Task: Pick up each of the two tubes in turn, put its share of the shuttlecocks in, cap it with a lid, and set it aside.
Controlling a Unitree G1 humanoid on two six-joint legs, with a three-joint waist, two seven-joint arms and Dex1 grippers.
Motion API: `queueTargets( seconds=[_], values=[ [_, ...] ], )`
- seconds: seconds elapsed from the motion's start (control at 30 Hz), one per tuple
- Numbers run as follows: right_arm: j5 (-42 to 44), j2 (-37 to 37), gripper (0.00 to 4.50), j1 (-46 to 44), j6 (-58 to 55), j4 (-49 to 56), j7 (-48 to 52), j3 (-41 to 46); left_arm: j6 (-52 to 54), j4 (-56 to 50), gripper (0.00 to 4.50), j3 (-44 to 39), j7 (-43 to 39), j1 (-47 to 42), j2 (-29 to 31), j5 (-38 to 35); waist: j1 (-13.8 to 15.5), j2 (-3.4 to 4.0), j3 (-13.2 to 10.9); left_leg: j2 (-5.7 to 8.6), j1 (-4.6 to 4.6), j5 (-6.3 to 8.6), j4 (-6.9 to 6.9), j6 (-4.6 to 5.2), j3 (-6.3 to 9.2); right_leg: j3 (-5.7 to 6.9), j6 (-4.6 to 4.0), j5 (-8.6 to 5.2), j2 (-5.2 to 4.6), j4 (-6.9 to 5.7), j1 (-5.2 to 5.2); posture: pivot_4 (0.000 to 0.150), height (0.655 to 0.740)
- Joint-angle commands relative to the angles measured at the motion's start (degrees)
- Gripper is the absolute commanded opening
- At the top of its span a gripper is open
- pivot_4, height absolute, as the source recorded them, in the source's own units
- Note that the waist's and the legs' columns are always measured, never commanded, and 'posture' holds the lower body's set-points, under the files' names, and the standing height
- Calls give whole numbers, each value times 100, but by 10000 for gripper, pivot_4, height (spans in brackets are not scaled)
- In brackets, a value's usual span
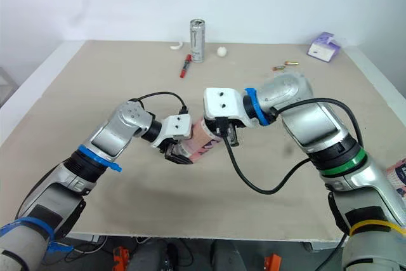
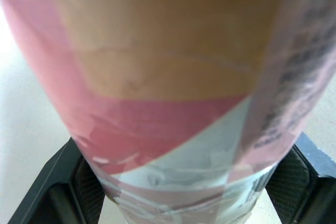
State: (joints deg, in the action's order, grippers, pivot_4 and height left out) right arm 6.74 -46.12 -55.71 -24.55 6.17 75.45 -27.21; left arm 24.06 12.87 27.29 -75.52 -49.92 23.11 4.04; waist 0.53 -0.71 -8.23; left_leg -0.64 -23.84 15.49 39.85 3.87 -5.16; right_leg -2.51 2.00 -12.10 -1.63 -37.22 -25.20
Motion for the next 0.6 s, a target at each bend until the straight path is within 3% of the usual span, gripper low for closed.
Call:
queueTargets(
  seconds=[0.03, 0.23, 0.6],
  values=[
    [-331, 161, 627, -230, 97, -185, 243, -202, -73, 37, 37106, 205, -35, -9, -180, -15, 0, 0, 0, 1, -2, 1, 2, 1, 0, 0, 0, 0, -1, 0, 0, 1500, 7400],
    [-907, 681, 627, -383, 371, -842, 516, -741, -54, 29, 37106, 195, 21, 24, -248, -14, -11, -1, 1, 0, 9, 1, 19, 1, -4, 5, 2, 14, -4, -1, 12, 1500, 7400],
    [-1132, 1271, 627, -375, 547, -1485, 953, -685, 10, -69, 37106, 182, 59, 112, -196, -15, -45, -4, 8, -40, 98, 0, 19, 1, -9, 10, -62, 10, 29, -10, 82, 1500, 7400]
  ],
)
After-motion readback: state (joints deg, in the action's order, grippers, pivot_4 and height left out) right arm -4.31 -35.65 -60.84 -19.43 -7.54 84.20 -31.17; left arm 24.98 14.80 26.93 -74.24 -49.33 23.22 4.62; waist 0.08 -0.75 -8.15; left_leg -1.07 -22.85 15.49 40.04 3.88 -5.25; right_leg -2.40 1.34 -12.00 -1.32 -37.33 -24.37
